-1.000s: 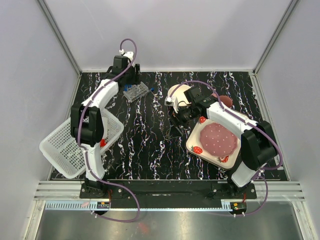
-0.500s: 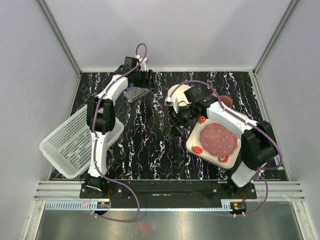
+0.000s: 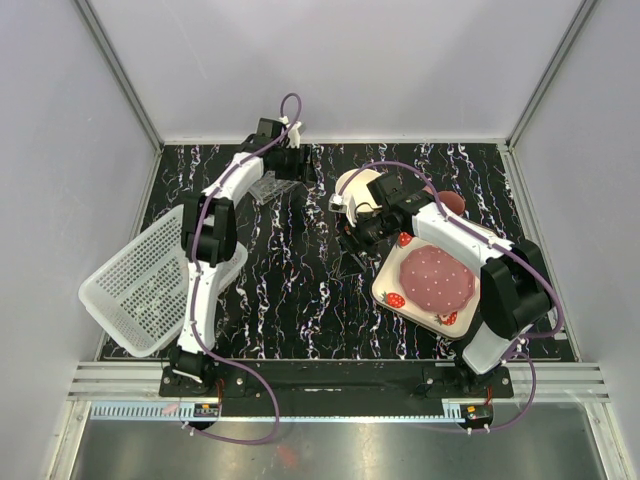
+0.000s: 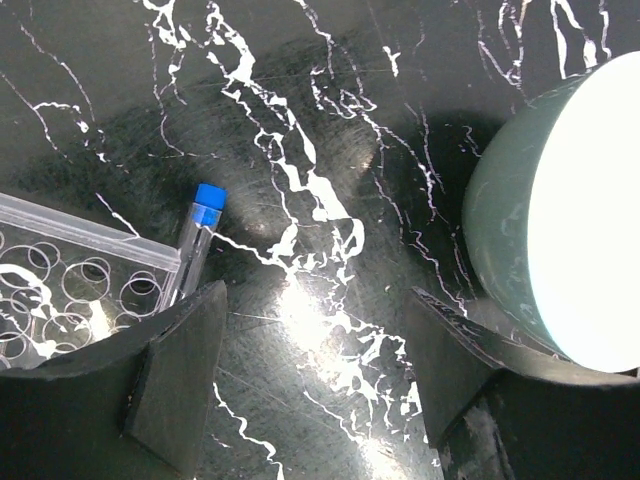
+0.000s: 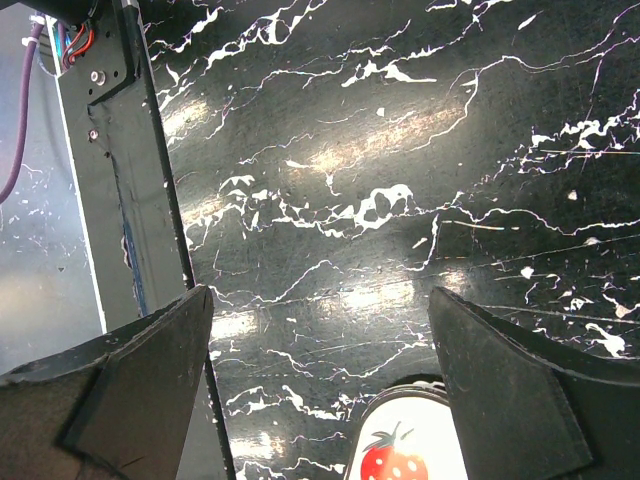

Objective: Organize the chemistry lab equipment

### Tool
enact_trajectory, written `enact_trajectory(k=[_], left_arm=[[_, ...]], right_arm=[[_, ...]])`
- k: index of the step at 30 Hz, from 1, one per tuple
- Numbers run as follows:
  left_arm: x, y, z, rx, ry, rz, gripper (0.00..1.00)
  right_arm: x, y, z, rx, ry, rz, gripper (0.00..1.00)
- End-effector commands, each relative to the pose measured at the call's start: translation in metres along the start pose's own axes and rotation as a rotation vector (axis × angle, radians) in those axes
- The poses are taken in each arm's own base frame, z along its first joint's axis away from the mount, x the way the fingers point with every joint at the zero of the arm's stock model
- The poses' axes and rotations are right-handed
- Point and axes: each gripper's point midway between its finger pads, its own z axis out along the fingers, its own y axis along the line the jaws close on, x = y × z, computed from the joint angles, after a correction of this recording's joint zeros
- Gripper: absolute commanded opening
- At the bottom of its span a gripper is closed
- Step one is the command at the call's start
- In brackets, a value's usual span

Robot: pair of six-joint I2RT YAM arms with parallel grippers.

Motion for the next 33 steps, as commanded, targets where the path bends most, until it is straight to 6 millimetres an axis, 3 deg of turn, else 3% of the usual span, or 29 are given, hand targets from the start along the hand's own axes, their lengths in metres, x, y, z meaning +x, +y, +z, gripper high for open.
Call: enact_trajectory(k=[1, 13, 22, 33], left_arm=[[-0.010, 0.012, 0.004, -0.057, -0.029, -0.008, 0.74], [-0.014, 0.039, -0.002, -0.186, -0.045, -0.013, 0.79], [0.002, 0.061, -0.001, -0.291, 0.011, -0.004, 0.79], [0.014, 0.061, 0.001, -0.323, 0.059, 0.058, 0.76]], right_arm=[[-0.017, 0.004, -0.005, -0.008, -0.031, -0.049, 0.93], [-0.017, 0.005, -0.006, -0.013, -0.031, -0.057, 0.93], [-0.016, 0.005, -0.005, -0.018, -0.027, -0.054, 0.94], [-0.015, 0.005, -0.003, -0.023, -0.023, -0.050, 0.93]])
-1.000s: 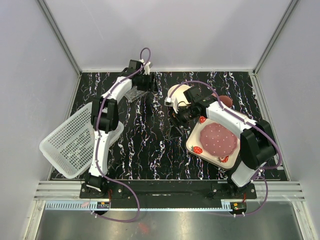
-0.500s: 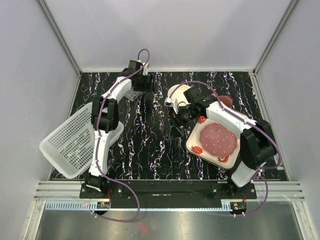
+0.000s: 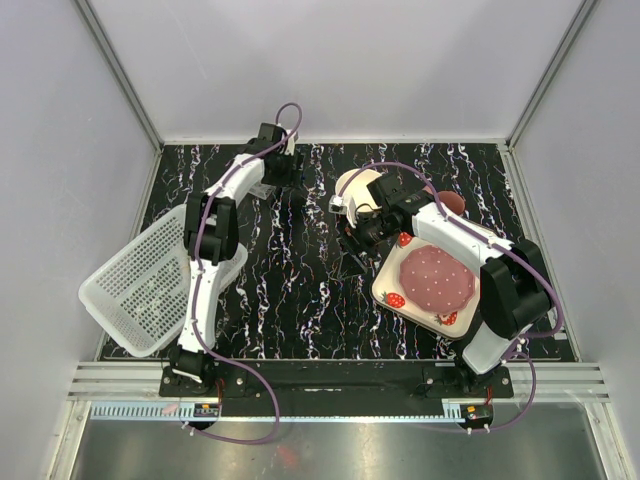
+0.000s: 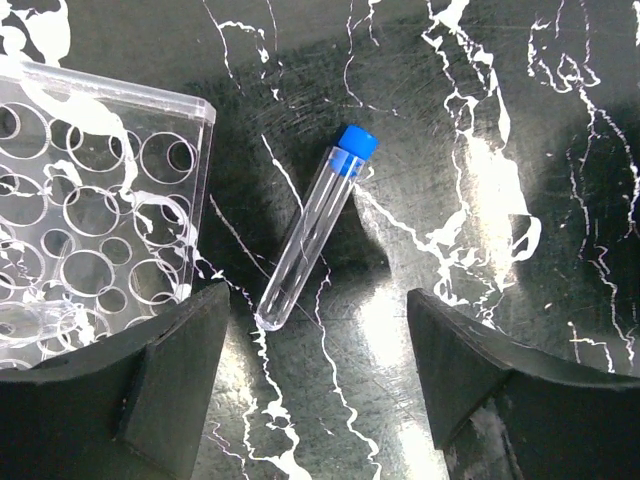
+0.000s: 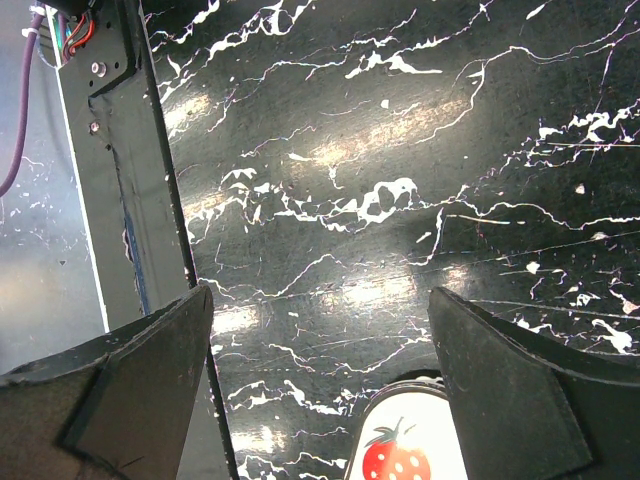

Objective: Organize the chemistry lab equipment

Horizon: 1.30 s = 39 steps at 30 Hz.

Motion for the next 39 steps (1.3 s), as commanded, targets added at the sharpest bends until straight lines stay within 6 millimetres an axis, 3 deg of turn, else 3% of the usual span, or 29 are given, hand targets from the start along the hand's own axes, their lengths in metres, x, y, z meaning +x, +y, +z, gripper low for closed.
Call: enact_trajectory(k=[1, 16, 21, 23, 29, 30, 31, 32, 33, 34, 35, 37, 39], left_arm=[[-0.007, 0.000, 0.000, -0.034, -0.016, 0.055, 0.72], [0.008, -0.016, 0.003, -0.126, 0.040, 0.202, 0.38], [0.018, -0.018, 0.001, -0.127, 0.070, 0.195, 0.12], [0.021, -0.018, -0.001, -0.126, 0.076, 0.185, 0.08], [0.009, -0.033, -0.030, -0.081, -0.004, 0.122, 0.03], [0.022, -0.033, -0.030, -0.075, 0.014, 0.108, 0.04], [0.009, -0.040, -0.050, -0.055, -0.035, 0.084, 0.03], [0.020, -0.039, -0.050, -0.048, -0.031, 0.068, 0.03], [0.017, -0.041, -0.058, -0.039, -0.056, 0.050, 0.03], [0.001, -0.050, -0.078, -0.008, -0.131, 0.025, 0.03], [0.019, -0.048, -0.081, -0.005, -0.109, 0.004, 0.03], [0.018, -0.054, -0.094, 0.036, -0.162, -0.050, 0.03], [0.035, -0.059, -0.116, 0.067, -0.187, -0.111, 0.03]], right_arm=[[-0.018, 0.003, -0.003, -0.017, -0.033, -0.049, 0.94], [-0.018, 0.004, -0.003, -0.024, -0.030, -0.048, 0.93], [-0.017, 0.004, -0.004, -0.023, -0.029, -0.045, 0.93], [-0.018, 0.004, -0.004, -0.023, -0.030, -0.046, 0.93], [-0.016, 0.005, -0.004, -0.020, -0.027, -0.045, 0.93], [-0.016, 0.004, -0.004, -0.020, -0.029, -0.046, 0.93], [-0.017, 0.005, -0.004, -0.022, -0.030, -0.049, 0.93], [-0.017, 0.006, -0.004, -0.023, -0.031, -0.050, 0.93], [-0.017, 0.006, -0.004, -0.027, -0.033, -0.045, 0.93], [-0.017, 0.008, -0.003, -0.035, -0.034, -0.044, 0.93], [-0.018, 0.008, -0.003, -0.038, -0.039, -0.044, 0.93], [-0.020, 0.015, -0.003, -0.073, -0.057, -0.024, 0.93], [-0.025, 0.024, -0.002, -0.124, -0.091, -0.018, 0.92]])
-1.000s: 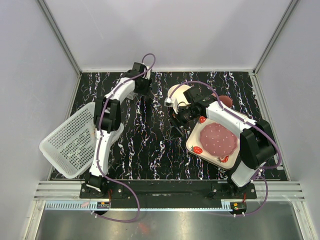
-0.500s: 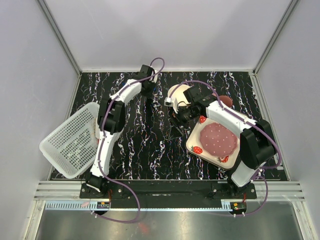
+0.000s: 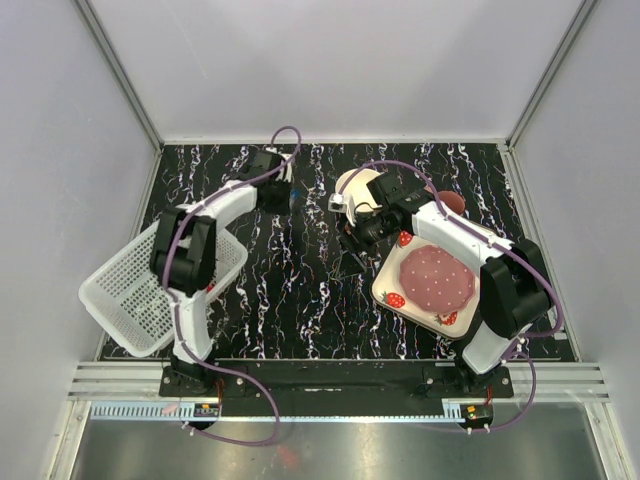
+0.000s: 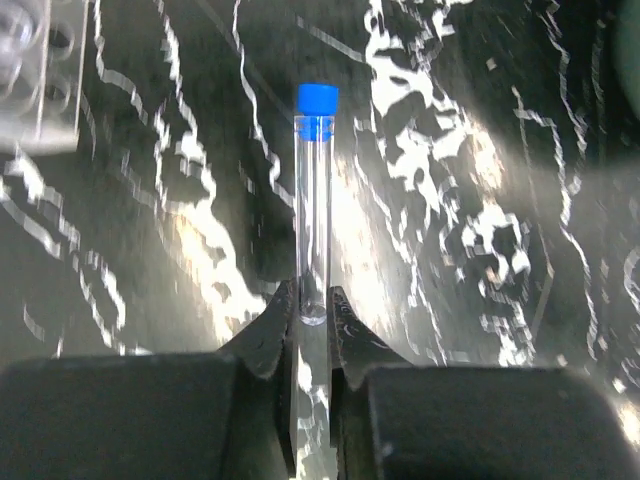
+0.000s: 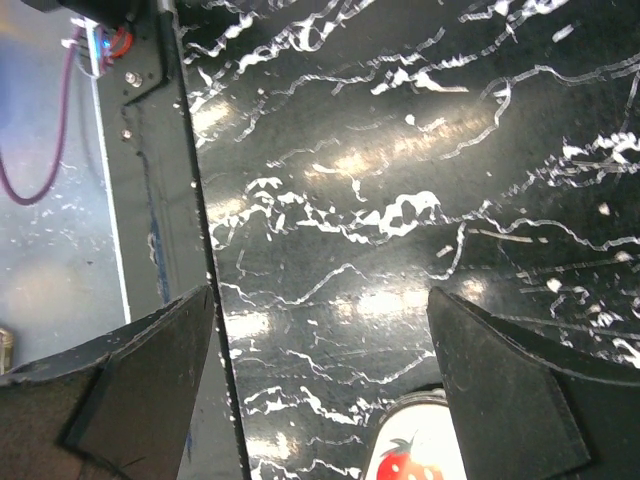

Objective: Organize the chemistry lab equipment

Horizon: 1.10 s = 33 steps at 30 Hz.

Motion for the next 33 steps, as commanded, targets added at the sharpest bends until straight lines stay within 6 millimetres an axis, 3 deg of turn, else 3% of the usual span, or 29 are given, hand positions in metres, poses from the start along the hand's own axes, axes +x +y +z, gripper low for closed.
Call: enact_trajectory(k=[1, 2, 4, 5, 7, 8, 9, 10, 11, 12, 13, 14, 16, 17, 19, 22, 28, 33], left_arm=[[-0.045, -0.027, -0.068, 0.158, -0.289, -0.133, 0.03], [-0.026, -0.029, -0.079, 0.179, -0.290, -0.157, 0.03], [-0.025, -0.044, -0.099, 0.271, -0.362, -0.209, 0.03], [0.005, -0.045, -0.093, 0.295, -0.327, -0.243, 0.03], [-0.005, -0.068, -0.131, 0.448, -0.451, -0.293, 0.04], [0.024, -0.069, -0.127, 0.470, -0.424, -0.334, 0.04], [0.024, -0.078, -0.146, 0.534, -0.463, -0.386, 0.04], [0.019, -0.088, -0.162, 0.607, -0.533, -0.375, 0.04], [0.042, -0.090, -0.156, 0.624, -0.507, -0.408, 0.04], [0.044, -0.101, -0.171, 0.681, -0.521, -0.440, 0.04], [0.043, -0.108, -0.181, 0.726, -0.564, -0.436, 0.04], [0.056, -0.110, -0.179, 0.738, -0.550, -0.457, 0.04], [0.057, -0.124, -0.198, 0.809, -0.596, -0.487, 0.04], [0.068, -0.124, -0.196, 0.814, -0.586, -0.509, 0.04], [0.069, -0.134, -0.211, 0.876, -0.623, -0.550, 0.04], [0.078, -0.145, -0.217, 0.928, -0.626, -0.605, 0.04], [0.091, -0.159, -0.218, 0.964, -0.603, -0.655, 0.04], [0.099, -0.163, -0.215, 0.974, -0.592, -0.684, 0.05]], right_arm=[[-0.023, 0.022, 0.000, -0.108, -0.093, 0.005, 0.92], [-0.029, 0.022, 0.000, -0.114, -0.120, -0.006, 0.92], [-0.030, 0.029, 0.001, -0.147, -0.146, 0.042, 0.93], [-0.038, 0.029, 0.001, -0.150, -0.175, 0.029, 0.92], [-0.039, 0.034, 0.003, -0.180, -0.191, 0.096, 0.93], [-0.047, 0.032, 0.003, -0.185, -0.224, 0.084, 0.93], [-0.044, 0.036, 0.005, -0.211, -0.227, 0.167, 0.93], [-0.056, 0.035, 0.004, -0.214, -0.278, 0.146, 0.93], [-0.059, 0.035, 0.004, -0.220, -0.302, 0.163, 0.92], [-0.053, 0.040, 0.007, -0.250, -0.307, 0.272, 0.93], [-0.069, 0.042, 0.003, -0.266, -0.384, 0.204, 0.93], [-0.070, 0.044, 0.003, -0.281, -0.406, 0.231, 0.93], [-0.065, 0.046, 0.004, -0.296, -0.430, 0.317, 0.93], [-0.069, 0.047, 0.002, -0.295, -0.459, 0.296, 0.92], [-0.069, 0.042, 0.003, -0.266, -0.480, 0.331, 0.92], [-0.068, 0.034, 0.007, -0.237, -0.489, 0.382, 0.91], [-0.073, 0.022, 0.001, -0.175, -0.528, 0.441, 0.85], [-0.074, 0.012, -0.008, -0.143, -0.560, 0.485, 0.62]])
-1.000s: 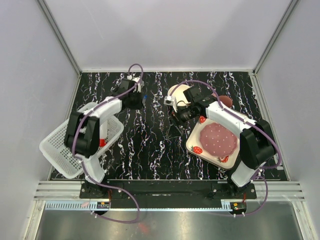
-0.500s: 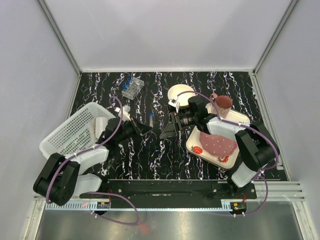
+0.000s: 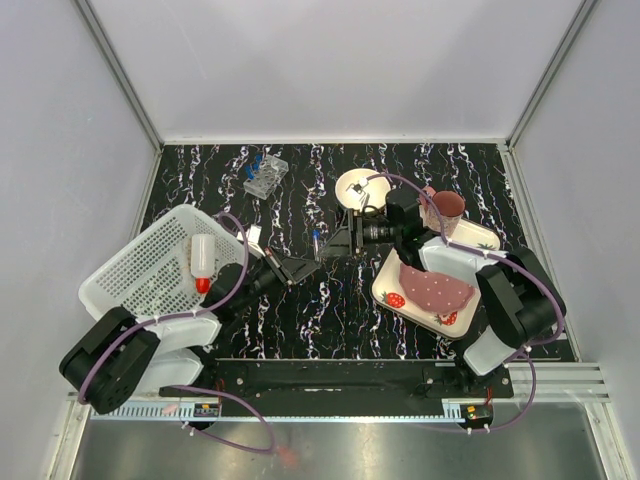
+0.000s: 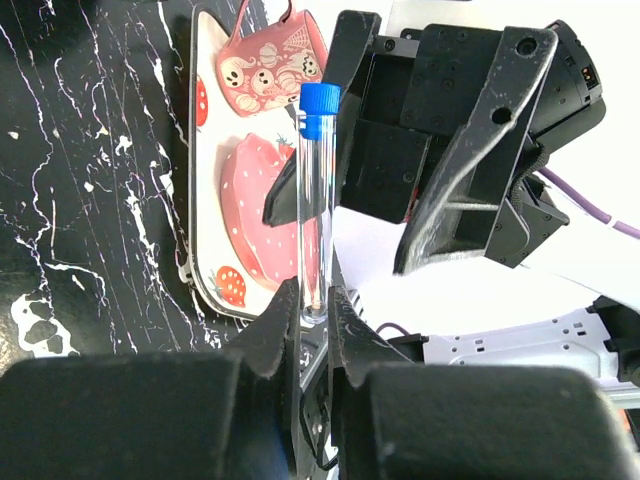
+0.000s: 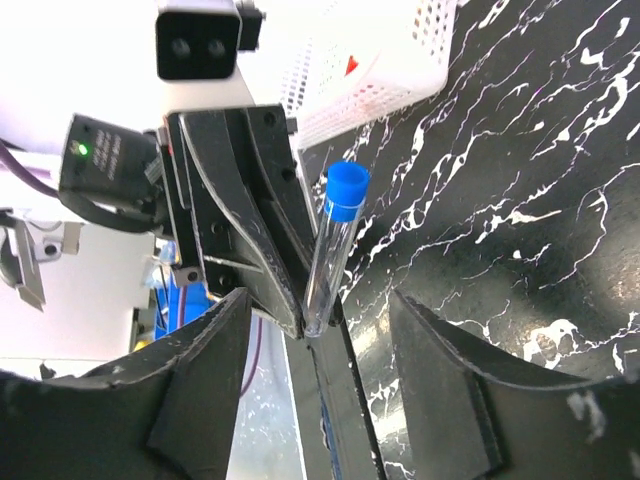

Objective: Organize the chemistry lab equipment

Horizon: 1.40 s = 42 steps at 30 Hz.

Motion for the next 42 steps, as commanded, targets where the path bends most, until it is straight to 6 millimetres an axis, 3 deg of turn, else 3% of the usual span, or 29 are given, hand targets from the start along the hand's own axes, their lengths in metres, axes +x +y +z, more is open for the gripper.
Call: enact_trajectory(k=[1, 5, 18, 23, 29, 33, 36, 37, 42], left_arm=[[-0.014, -0.022, 0.001, 0.090, -0.098, -0.022, 0.05], [-0.012, -0.019, 0.002, 0.079, -0.102, -0.028, 0.05], [-0.013, -0.037, 0.011, 0.119, -0.110, -0.036, 0.06], [-0.013, -0.043, 0.015, 0.129, -0.109, -0.034, 0.06], [-0.010, -0.045, 0.018, 0.129, -0.101, -0.036, 0.07], [-0.006, -0.045, 0.019, 0.128, -0.084, -0.046, 0.11], [0.000, -0.045, 0.018, 0.127, -0.052, -0.045, 0.30], [0.002, -0.043, 0.017, 0.119, -0.039, -0.042, 0.42], [-0.008, -0.034, -0.001, 0.032, -0.036, 0.047, 0.73]], right_arm=[[-0.026, 0.010, -0.010, 0.004, -0.095, -0.028, 0.61], [-0.025, 0.013, -0.009, -0.021, -0.084, -0.009, 0.52], [-0.016, 0.008, -0.002, -0.052, -0.032, 0.066, 0.48], [-0.014, 0.013, 0.001, -0.070, -0.016, 0.058, 0.36], [-0.014, 0.016, 0.001, -0.081, -0.010, 0.050, 0.29], [-0.014, 0.020, 0.001, -0.096, -0.003, 0.034, 0.14], [-0.014, 0.021, 0.000, -0.097, 0.006, 0.026, 0.11], [-0.014, 0.022, 0.000, -0.098, 0.007, 0.019, 0.10], [-0.015, 0.025, -0.002, -0.094, 0.008, -0.037, 0.10]])
